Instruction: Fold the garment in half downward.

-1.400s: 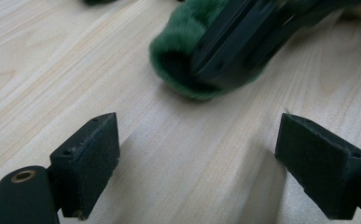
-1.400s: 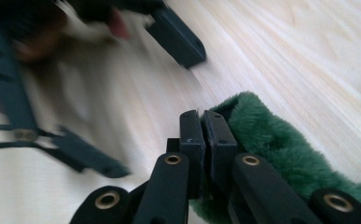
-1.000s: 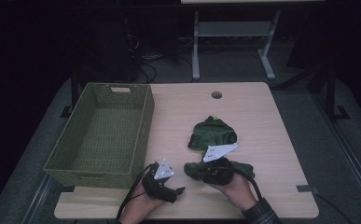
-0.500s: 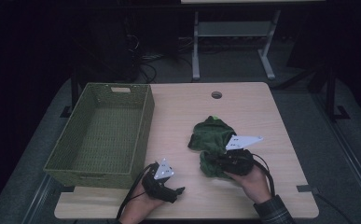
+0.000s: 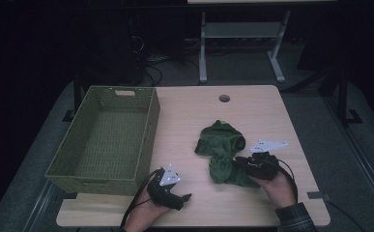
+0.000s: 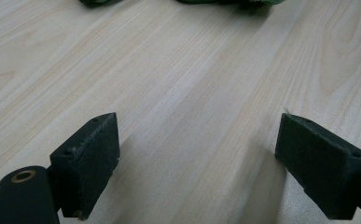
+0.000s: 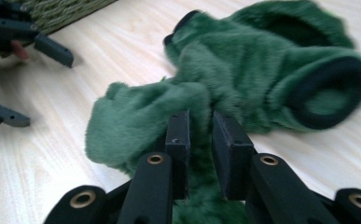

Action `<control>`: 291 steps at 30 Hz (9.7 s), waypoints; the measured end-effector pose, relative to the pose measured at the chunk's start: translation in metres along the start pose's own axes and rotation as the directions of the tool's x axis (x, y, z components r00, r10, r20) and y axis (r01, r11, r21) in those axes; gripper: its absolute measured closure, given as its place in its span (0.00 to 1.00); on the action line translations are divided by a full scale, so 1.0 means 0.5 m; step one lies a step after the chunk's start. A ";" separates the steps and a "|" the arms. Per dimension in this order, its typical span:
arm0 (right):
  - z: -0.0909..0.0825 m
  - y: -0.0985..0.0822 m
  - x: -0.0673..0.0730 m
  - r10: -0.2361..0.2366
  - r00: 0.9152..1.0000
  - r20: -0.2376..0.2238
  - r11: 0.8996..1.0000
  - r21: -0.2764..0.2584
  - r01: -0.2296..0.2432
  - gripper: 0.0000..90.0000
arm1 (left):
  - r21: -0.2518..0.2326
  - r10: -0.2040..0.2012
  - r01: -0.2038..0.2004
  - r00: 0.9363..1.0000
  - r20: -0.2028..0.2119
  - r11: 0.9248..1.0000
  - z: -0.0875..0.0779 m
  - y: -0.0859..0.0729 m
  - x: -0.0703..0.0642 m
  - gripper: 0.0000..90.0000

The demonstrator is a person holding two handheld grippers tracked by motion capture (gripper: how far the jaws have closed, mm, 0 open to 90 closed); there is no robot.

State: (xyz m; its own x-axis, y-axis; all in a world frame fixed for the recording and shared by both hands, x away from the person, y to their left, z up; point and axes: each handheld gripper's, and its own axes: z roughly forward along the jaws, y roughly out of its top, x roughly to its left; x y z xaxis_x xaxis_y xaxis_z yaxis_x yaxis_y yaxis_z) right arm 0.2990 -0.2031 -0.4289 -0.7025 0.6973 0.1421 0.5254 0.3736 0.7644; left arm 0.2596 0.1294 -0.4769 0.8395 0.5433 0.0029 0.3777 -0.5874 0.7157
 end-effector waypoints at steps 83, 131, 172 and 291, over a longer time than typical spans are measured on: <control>-0.092 -0.179 -0.041 0.062 0.998 -0.006 0.994 0.089 -0.061 0.69 | -0.002 -0.004 0.004 1.000 -0.001 1.000 0.002 0.001 0.001 0.14; -0.081 -0.013 0.005 -0.186 0.978 -0.090 0.982 -0.009 0.186 0.92 | -0.006 -0.007 0.007 1.000 0.000 1.000 0.002 0.001 0.000 0.14; 0.097 0.000 -0.003 -0.038 0.984 -0.173 0.983 0.168 0.068 1.00 | -0.003 0.007 -0.007 1.000 0.009 1.000 0.003 0.002 0.003 0.14; 0.070 0.165 -0.250 0.094 0.995 0.046 0.995 0.017 -0.095 0.98 | -0.047 -0.021 0.021 1.000 0.015 0.999 0.147 0.363 0.240 0.96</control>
State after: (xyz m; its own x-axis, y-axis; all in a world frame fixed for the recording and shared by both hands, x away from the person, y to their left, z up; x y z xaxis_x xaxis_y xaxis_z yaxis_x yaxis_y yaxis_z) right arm 0.4472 -0.2380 -0.4057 -0.6274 0.7566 0.1841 0.5977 0.3165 0.7366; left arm 0.4575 0.0437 -0.3982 0.8372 0.5464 -0.0224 0.3768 -0.5467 0.7478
